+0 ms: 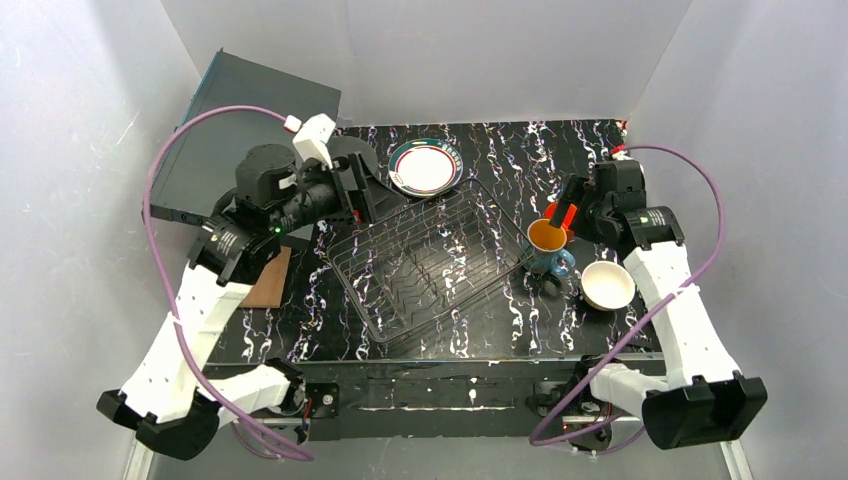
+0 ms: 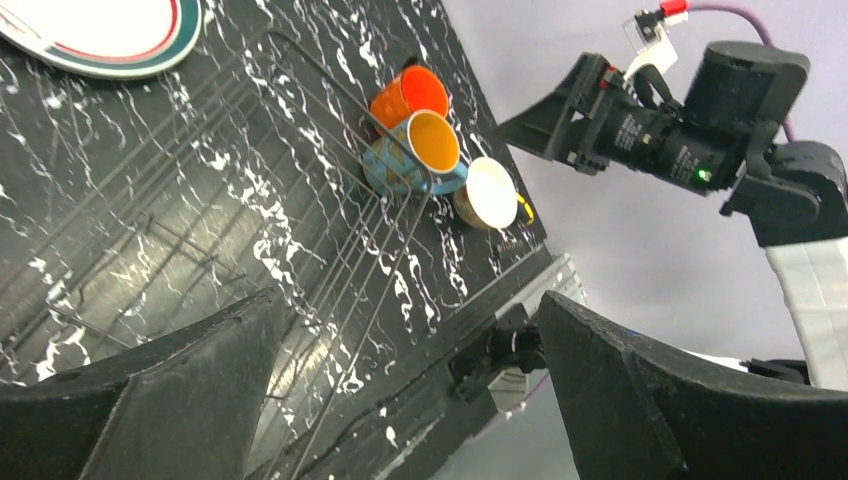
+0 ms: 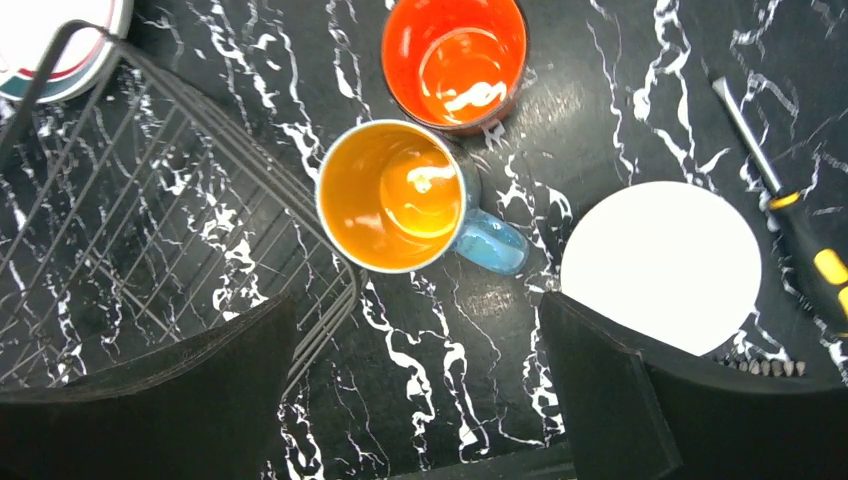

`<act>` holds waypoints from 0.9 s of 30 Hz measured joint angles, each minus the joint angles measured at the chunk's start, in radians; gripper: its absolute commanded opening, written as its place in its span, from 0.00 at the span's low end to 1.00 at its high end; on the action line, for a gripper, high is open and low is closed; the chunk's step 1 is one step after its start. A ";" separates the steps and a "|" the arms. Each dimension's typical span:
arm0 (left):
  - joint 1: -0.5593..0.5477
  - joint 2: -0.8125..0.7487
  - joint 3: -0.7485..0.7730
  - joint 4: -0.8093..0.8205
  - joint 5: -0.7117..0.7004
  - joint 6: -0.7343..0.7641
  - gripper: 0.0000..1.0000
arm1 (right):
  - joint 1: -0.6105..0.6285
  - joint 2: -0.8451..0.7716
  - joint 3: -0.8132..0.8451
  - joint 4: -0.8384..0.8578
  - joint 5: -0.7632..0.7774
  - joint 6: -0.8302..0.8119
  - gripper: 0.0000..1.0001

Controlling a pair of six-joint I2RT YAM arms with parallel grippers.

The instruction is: Load the mixed dishes into the dish rack

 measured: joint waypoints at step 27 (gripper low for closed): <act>-0.017 0.035 -0.106 0.023 0.098 -0.076 0.98 | -0.435 0.032 -0.294 0.205 -0.517 0.333 0.72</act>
